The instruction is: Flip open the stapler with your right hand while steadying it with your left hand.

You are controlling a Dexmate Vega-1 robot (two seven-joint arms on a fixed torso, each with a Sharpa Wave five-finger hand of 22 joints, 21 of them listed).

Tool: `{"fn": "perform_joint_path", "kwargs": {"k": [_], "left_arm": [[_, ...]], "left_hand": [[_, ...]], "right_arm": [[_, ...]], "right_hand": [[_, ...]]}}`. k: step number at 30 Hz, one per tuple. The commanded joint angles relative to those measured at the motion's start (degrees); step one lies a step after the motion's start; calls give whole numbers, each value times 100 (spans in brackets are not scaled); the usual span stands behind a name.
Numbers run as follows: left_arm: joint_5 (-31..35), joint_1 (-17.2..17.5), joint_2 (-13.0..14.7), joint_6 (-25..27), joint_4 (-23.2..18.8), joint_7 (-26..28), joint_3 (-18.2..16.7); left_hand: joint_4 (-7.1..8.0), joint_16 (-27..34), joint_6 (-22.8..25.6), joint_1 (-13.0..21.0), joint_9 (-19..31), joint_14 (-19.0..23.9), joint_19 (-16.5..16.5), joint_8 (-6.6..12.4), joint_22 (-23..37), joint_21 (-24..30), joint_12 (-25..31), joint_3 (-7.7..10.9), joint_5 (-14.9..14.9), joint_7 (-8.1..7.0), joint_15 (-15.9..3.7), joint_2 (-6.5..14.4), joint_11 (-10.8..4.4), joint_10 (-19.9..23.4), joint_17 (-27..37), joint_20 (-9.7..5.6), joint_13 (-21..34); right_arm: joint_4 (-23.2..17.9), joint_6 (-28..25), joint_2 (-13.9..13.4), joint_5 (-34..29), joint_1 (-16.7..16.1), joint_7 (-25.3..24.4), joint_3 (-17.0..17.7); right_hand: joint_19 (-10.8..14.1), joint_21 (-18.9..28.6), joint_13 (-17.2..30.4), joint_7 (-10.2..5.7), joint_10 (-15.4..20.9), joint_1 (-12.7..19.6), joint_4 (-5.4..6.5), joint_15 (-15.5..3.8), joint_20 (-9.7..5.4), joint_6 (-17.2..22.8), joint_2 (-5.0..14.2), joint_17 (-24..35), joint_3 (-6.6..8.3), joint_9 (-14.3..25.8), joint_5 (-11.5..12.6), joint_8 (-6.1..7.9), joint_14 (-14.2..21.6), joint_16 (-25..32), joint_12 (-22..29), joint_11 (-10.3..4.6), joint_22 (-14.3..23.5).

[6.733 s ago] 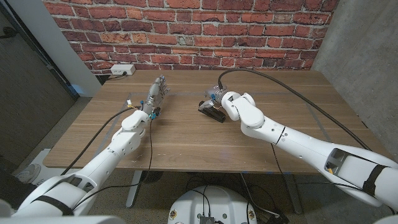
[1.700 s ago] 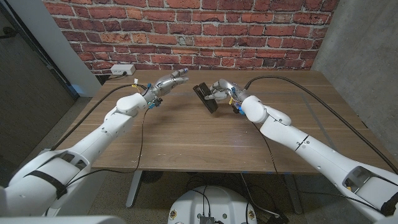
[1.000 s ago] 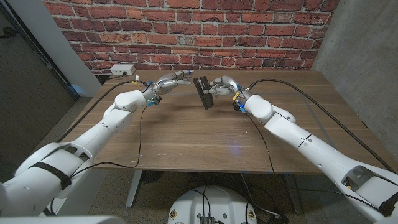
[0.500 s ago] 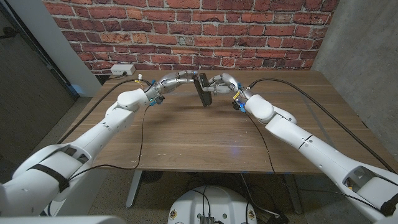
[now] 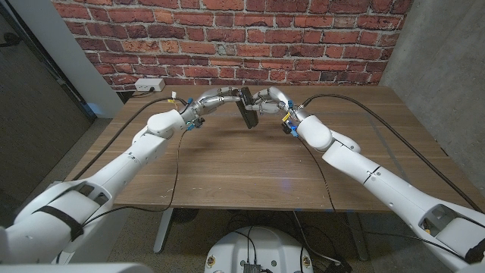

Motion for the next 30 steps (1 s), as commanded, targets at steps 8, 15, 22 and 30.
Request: {"fn": "perform_joint_path", "kwargs": {"k": [8,15,22,30], "left_arm": [[178,389,-30,-245,-422,1032,-220],[139,583,-181,-377,-477,1552,-382],[169,640,-250,-474,-457,1764,-427],[196,661,-317,-557,-428,1902,-445]], "left_hand": [[-77,228,1370,467,-70,1221,567,350,78,369,287,338,-35,130,-1021,311,-10,1253,21,-4,59],[-117,534,2682,817,-86,2216,962,702,137,708,713,537,-56,481,-1059,727,65,2508,229,-79,154],[-173,630,2860,948,-92,2405,966,728,177,785,781,548,-71,604,-1060,764,59,2645,341,-137,198],[-209,660,2948,1040,-96,2468,972,718,204,849,823,542,-87,653,-1058,755,139,2713,415,-212,239]], "right_arm": [[-90,-50,29,3,-106,-89,60],[-45,-41,72,67,-114,-133,88],[130,151,165,339,-88,-56,135],[451,486,348,918,-107,65,268]], "right_hand": [[-79,152,1656,-545,720,459,15,-317,-443,632,485,24,-36,233,22,10,4,-51,739,-471,-31],[-101,219,1657,-535,730,461,17,-317,-448,649,484,37,-45,239,21,1,22,-60,720,-478,-59],[-108,298,1674,-525,769,460,19,-317,-455,670,481,57,-56,248,19,-7,55,-60,718,-490,-95],[-82,370,1671,-501,794,462,15,-316,-466,694,466,76,-67,251,19,-15,87,-63,703,-498,-135]]}}
